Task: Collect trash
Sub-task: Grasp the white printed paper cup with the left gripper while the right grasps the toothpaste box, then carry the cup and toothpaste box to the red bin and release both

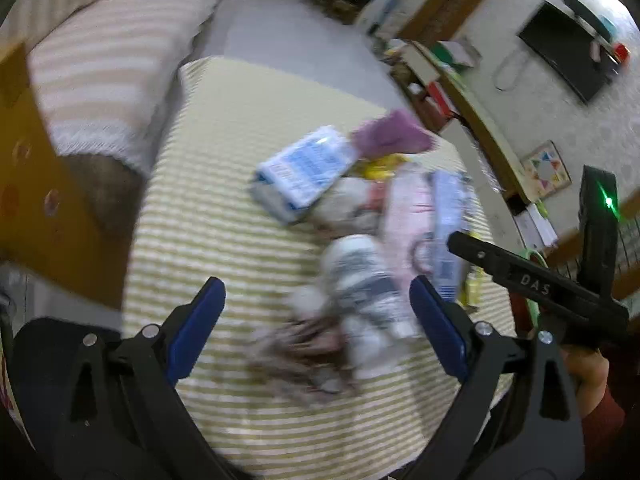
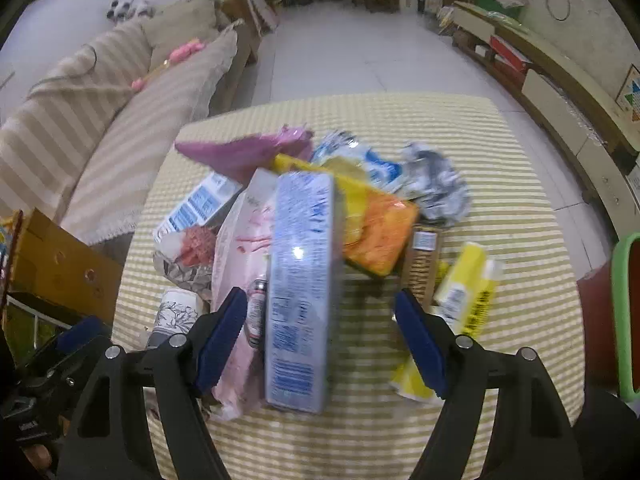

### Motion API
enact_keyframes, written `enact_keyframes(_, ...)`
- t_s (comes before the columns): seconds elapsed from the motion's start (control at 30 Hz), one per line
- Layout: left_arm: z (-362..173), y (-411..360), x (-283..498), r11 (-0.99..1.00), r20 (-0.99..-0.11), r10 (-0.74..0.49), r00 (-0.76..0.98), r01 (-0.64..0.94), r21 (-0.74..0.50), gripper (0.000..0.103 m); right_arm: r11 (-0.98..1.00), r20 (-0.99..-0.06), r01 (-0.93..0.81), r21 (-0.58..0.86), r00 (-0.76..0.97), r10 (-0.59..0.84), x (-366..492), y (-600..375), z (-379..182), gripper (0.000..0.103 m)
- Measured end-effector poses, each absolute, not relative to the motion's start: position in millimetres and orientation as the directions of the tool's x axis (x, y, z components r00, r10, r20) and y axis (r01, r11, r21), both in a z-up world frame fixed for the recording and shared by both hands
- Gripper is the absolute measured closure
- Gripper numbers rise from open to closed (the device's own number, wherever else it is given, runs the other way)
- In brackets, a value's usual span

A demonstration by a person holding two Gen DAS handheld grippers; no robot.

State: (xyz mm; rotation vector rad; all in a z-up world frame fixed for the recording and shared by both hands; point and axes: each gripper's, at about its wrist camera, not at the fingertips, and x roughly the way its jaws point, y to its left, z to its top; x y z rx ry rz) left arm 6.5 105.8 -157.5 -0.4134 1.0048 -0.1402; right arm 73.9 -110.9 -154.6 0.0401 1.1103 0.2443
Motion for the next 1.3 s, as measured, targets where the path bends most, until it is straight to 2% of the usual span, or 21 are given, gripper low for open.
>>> enact_keyframes(0.13, -166.0, 124.5, 2.2, 0.912, -0.806, -0.279, 0.523, -0.119, -0.393, 0.012, 0.975, -0.897, -0.166, 0.149, 0.392, 0.204, 76.8, -105.6, -167.0, 0.029)
enact_keyframes(0.2, -167.8, 127.3, 0.1, 0.913, -0.810, -0.273, 0.520, -0.124, -0.388, 0.012, 0.973, -0.900, -0.164, 0.164, 0.379, 0.215, 75.0, -107.5, -171.7, 0.032)
enact_keyframes(0.27, -168.1, 126.7, -1.4, 0.914, -0.809, -0.274, 0.520, -0.122, -0.388, 0.012, 0.963, -0.896, -0.168, 0.213, 0.359, 0.261, 75.7, -111.3, -174.3, 0.057)
enact_keyframes(0.37, -167.0, 118.8, 0.3, 0.917, -0.811, -0.284, 0.512, -0.103, -0.386, 0.012, 0.960, -0.893, -0.186, 0.211, 0.364, 0.266, 74.7, -113.9, -171.3, 0.065)
enact_keyframes(0.63, -161.0, 78.1, 12.9, 0.912, -0.810, -0.358, 0.464, -0.014, -0.410, 0.012, 0.952, -0.875, -0.195, 0.237, 0.384, 0.296, 55.9, -130.2, -158.1, 0.066)
enact_keyframes(0.8, -172.8, 63.9, 18.7, 0.896, -0.816, -0.395, 0.422, -0.018, -0.443, 0.014, 0.953, -0.869, -0.179, 0.246, 0.395, 0.299, 37.1, -150.4, -149.6, 0.065)
enact_keyframes(0.9, -185.0, 60.3, 24.0, 0.895, -0.828, -0.394, 0.399, -0.039, -0.445, 0.038, 0.952, -0.865, -0.161, 0.262, 0.398, 0.306, 28.6, -161.5, -148.8, 0.065)
enact_keyframes(0.97, -184.5, 58.9, 25.2, 0.894, -0.823, -0.397, 0.406, -0.031, -0.446, 0.043, 0.949, -0.861, -0.148, 0.278, 0.399, 0.315, 24.4, -167.6, -148.4, 0.065)
enact_keyframes(1.03, -179.1, 59.3, 25.8, 0.886, -0.815, -0.410, 0.410, -0.032, -0.462, 0.052, 0.946, -0.855, -0.143, 0.290, 0.405, 0.323, 20.4, -170.4, -146.4, 0.065)
enact_keyframes(1.3, -150.3, 68.2, 14.3, 0.872, -0.778, -0.416, 0.472, -0.037, -0.488, 0.053, 0.937, -0.824, -0.169, 0.304, 0.447, 0.348, 6.7, -170.5, -130.1, 0.065)
